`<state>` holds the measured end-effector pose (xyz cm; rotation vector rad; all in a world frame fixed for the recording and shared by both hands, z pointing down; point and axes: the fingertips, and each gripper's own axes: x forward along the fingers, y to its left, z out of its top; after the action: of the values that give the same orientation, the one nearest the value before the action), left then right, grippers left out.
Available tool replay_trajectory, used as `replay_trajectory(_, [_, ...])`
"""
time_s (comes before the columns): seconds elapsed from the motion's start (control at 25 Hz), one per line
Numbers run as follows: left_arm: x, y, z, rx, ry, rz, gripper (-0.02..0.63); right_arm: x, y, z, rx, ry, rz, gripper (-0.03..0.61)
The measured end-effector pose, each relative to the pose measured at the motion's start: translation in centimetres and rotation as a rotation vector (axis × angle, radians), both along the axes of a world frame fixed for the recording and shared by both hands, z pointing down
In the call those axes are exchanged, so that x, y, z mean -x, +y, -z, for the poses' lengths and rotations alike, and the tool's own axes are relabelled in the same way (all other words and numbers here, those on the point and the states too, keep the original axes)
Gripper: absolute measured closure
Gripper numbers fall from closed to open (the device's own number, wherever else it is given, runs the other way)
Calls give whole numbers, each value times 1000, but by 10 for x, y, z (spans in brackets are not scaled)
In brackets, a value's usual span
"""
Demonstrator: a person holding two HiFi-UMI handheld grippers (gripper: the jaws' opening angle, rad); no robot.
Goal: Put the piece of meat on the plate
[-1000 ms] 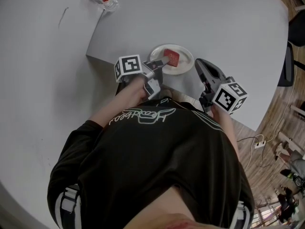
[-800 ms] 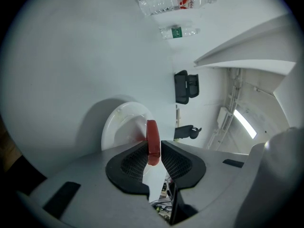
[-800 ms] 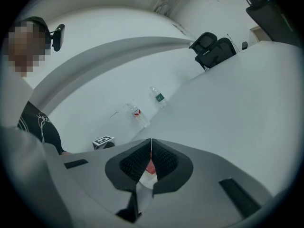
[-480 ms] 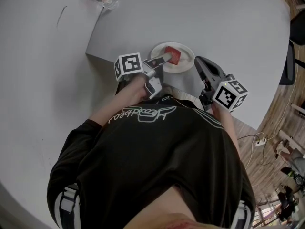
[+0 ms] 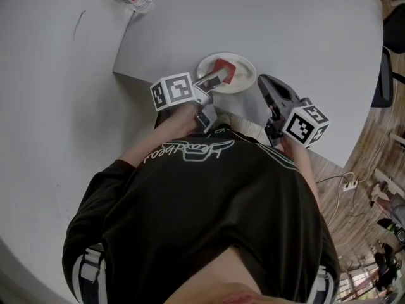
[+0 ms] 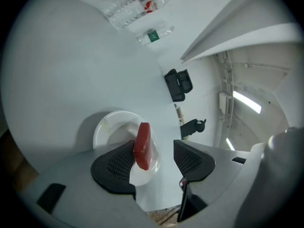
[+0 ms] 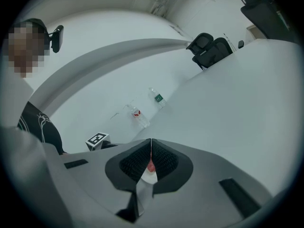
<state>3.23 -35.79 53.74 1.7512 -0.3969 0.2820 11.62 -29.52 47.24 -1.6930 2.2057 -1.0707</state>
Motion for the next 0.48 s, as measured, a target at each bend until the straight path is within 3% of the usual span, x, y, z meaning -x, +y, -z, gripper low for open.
replay_trajectory(0.48, [3, 16, -7, -364, -246, -162, 314, 0, 25, 4, -6, -12, -4, 569])
